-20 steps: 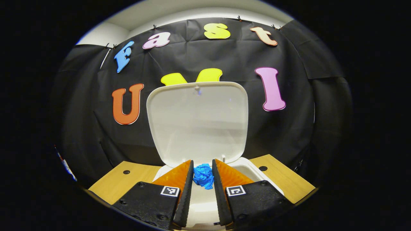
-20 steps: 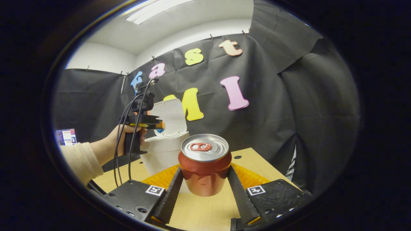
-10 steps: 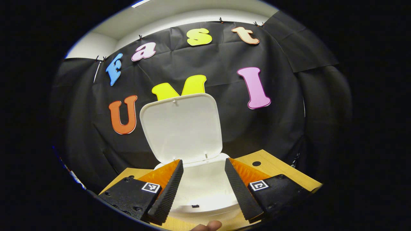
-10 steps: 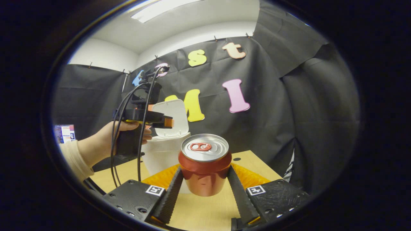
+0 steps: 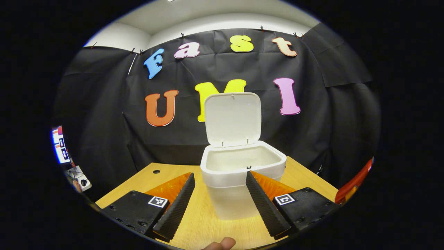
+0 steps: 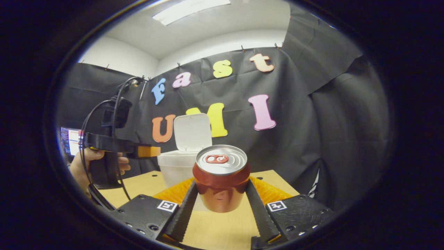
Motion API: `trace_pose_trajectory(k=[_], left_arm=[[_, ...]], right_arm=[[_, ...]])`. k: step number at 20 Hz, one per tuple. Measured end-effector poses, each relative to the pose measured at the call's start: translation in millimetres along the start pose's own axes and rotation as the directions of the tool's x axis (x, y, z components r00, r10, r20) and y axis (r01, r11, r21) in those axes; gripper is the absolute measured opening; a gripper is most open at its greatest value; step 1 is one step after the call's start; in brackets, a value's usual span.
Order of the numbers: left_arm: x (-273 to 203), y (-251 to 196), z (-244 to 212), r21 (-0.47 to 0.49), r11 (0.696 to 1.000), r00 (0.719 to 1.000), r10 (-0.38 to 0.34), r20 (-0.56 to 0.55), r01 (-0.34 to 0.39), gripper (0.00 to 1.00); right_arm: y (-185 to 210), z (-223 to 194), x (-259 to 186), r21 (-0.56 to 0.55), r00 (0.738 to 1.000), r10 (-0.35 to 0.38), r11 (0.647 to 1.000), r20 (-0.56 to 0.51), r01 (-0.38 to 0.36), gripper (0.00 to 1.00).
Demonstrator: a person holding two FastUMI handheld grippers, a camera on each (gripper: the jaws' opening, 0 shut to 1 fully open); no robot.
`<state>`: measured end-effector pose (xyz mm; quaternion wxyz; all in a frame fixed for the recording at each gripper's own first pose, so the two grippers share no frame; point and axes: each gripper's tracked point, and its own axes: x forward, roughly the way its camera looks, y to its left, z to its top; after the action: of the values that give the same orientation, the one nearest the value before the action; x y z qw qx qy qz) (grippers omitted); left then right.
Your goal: Press the lid of the desktop garbage bin to open it, pick up the crumpled paper on the desktop and throw it into the bin, then pick up the pop can on the desktop and drop it into the bin, and finally close the garbage bin lid.
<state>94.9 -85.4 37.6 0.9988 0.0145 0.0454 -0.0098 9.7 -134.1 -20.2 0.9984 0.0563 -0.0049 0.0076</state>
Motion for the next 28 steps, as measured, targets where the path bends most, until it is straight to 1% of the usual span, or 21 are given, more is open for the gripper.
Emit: trace_pose_trajectory(k=[1,3,4,6,8,9,11,13,14,17,18,20,23,25,28], left_arm=[[-8,5,-5,-0.031,0.999,1.000,-0.013,0.002,0.013,0.96],[-22,20,-14,-0.072,0.997,1.000,-0.017,0.019,0.019,0.96],[-32,35,-22,-0.071,0.997,0.999,-0.001,0.036,0.003,0.96],[-41,64,-34,-0.040,0.997,0.996,0.066,0.052,-0.064,0.96],[-49,81,-54,-0.036,0.995,0.995,0.096,0.035,-0.095,0.95],[-51,85,-61,-0.063,0.994,0.996,0.089,0.028,-0.087,0.94],[-54,81,-69,-0.107,0.993,0.999,0.046,0.013,-0.044,0.95],[-58,82,-70,-0.107,0.994,0.999,0.028,0.018,-0.026,0.95],[-59,84,-68,-0.095,0.995,0.999,0.020,0.026,-0.017,0.95],[-64,93,-64,-0.093,0.996,0.999,-0.001,0.045,0.005,0.95],[-67,97,-62,-0.092,0.996,0.999,0.002,0.048,0.002,0.95],[-68,119,-64,-0.101,0.994,0.998,0.054,0.038,-0.050,0.95],[-79,132,-56,-0.101,0.993,0.996,0.072,0.054,-0.066,0.95],[-83,134,-50,-0.115,0.992,0.996,0.056,0.072,-0.047,0.95],[-81,132,-51,-0.123,0.992,0.996,0.024,0.081,-0.014,0.92]], right_arm=[[-5,0,3,0.008,1.000,-0.014,1.000,-0.012,0.014,0.78],[-14,-1,8,0.015,0.998,-0.058,0.998,-0.039,0.059,0.78],[-14,-1,10,0.007,0.995,-0.084,0.996,-0.060,0.084,0.78],[-1,5,10,-0.012,0.995,-0.085,0.996,-0.060,0.084,0.78],[-2,8,17,-0.063,0.989,-0.130,0.990,-0.064,0.126,0.78],[1,7,25,-0.085,0.987,-0.141,0.987,-0.075,0.135,0.78],[16,10,41,-0.094,0.987,-0.123,0.989,-0.105,0.113,0.78],[23,17,60,-0.123,0.983,-0.123,0.987,-0.137,0.106,0.78],[23,24,70,-0.150,0.979,-0.143,0.981,-0.145,0.121,0.78],[33,54,101,-0.197,0.978,-0.168,0.970,-0.128,0.141,0.78],[37,62,113,-0.196,0.976,-0.173,0.970,-0.130,0.146,0.78],[46,73,141,-0.193,0.971,-0.183,0.969,-0.151,0.153,0.78],[51,91,186,-0.207,0.958,-0.222,0.961,-0.184,0.184,0.78],[56,109,216,-0.208,0.957,-0.232,0.959,-0.173,0.194,0.79],[70,127,258,-0.187,0.966,-0.205,0.967,-0.159,0.174,0.78]])
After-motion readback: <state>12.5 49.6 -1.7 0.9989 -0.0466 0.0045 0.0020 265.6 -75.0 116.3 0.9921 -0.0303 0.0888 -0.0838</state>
